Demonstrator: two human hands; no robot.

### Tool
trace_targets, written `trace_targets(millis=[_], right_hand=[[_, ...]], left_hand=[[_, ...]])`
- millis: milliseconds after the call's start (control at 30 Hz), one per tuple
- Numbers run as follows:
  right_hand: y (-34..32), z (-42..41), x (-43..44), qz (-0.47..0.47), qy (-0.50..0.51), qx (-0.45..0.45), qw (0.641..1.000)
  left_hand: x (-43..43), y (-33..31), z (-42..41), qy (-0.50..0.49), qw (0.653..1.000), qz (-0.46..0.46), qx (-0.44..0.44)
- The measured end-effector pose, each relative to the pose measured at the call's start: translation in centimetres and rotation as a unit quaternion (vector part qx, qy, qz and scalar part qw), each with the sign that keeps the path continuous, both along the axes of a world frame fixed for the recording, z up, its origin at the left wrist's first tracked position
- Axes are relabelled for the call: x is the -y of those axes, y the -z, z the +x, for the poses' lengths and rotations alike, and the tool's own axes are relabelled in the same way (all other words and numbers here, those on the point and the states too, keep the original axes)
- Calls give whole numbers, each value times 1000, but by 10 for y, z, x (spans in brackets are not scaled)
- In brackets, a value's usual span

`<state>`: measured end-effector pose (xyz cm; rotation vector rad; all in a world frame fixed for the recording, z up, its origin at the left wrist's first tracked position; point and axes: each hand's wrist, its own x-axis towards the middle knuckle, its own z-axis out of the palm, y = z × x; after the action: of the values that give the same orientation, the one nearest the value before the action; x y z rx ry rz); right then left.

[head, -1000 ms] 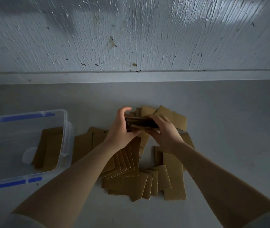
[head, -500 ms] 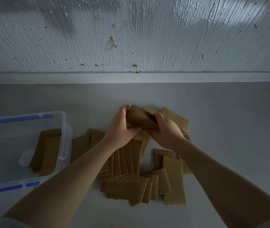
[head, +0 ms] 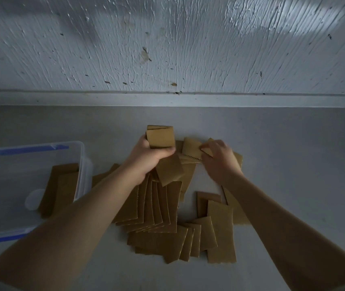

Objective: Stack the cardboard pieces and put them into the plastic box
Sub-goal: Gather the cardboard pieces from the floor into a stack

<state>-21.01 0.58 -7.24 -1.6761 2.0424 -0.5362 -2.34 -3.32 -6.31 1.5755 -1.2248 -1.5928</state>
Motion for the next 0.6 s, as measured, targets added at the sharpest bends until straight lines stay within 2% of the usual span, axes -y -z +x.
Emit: trace_targets(millis=[67,167,333,467,600], right_hand=[[7,-14,7,62,9,-77,995],[16,-22,17,111,-10,-104,988],[15,-17,28,123,-6,-80,989],[11,-10,31,115,-41,-74,990],[11,-2,40,146,-75,-25,986]], left_hand=[[8,-4,4,16,999,12,48],[14,-3,3,32,993,65,95],[21,6,-3,63,986,90,125],[23,12,-4,52,983,88,151],[25,14,-5,44,986,95,132]])
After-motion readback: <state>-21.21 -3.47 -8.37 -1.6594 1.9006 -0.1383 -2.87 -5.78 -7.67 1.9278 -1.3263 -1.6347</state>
